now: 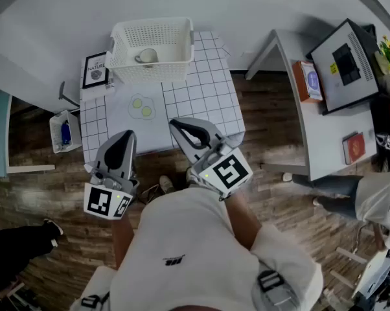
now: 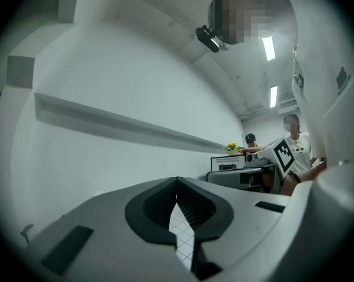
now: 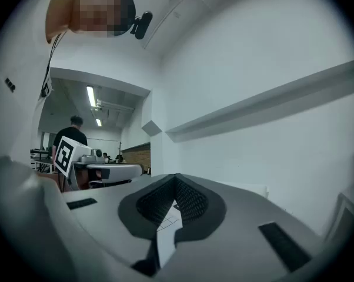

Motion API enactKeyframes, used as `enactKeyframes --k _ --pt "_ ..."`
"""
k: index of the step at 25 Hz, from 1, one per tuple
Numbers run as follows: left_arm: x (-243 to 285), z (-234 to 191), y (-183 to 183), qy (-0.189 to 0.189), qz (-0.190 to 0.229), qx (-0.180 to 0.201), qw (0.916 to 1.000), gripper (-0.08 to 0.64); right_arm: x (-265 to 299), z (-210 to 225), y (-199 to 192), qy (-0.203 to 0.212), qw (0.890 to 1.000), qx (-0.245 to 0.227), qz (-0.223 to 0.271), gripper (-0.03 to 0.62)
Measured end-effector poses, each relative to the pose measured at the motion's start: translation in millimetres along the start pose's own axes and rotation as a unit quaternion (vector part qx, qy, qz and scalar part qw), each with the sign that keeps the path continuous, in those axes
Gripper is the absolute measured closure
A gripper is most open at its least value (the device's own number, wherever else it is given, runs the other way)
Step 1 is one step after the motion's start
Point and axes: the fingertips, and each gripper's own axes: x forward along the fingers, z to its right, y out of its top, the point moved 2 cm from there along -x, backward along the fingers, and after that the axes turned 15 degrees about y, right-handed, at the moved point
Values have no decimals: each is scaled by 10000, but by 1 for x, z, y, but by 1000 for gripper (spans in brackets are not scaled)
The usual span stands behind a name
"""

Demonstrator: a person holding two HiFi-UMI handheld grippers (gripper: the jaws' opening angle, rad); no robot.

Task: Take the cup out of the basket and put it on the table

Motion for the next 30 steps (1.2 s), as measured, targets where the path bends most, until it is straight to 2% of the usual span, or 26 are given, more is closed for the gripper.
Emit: enactKeyframes --k 7,12,20,30 --pt "7 11 -3 89 -43 43 9999 551 -10 5 0 95 9999 -32 37 580" --pt "8 23 4 223 19 -122 9997 551 -20 8 4 277 9995 -67 147 580" --pt "15 41 6 409 -80 171 9990 552 -30 16 6 493 9982 78 333 580" --pt "40 12 -4 279 -111 58 9995 551 -3 40 -2 299 9993 99 191 580"
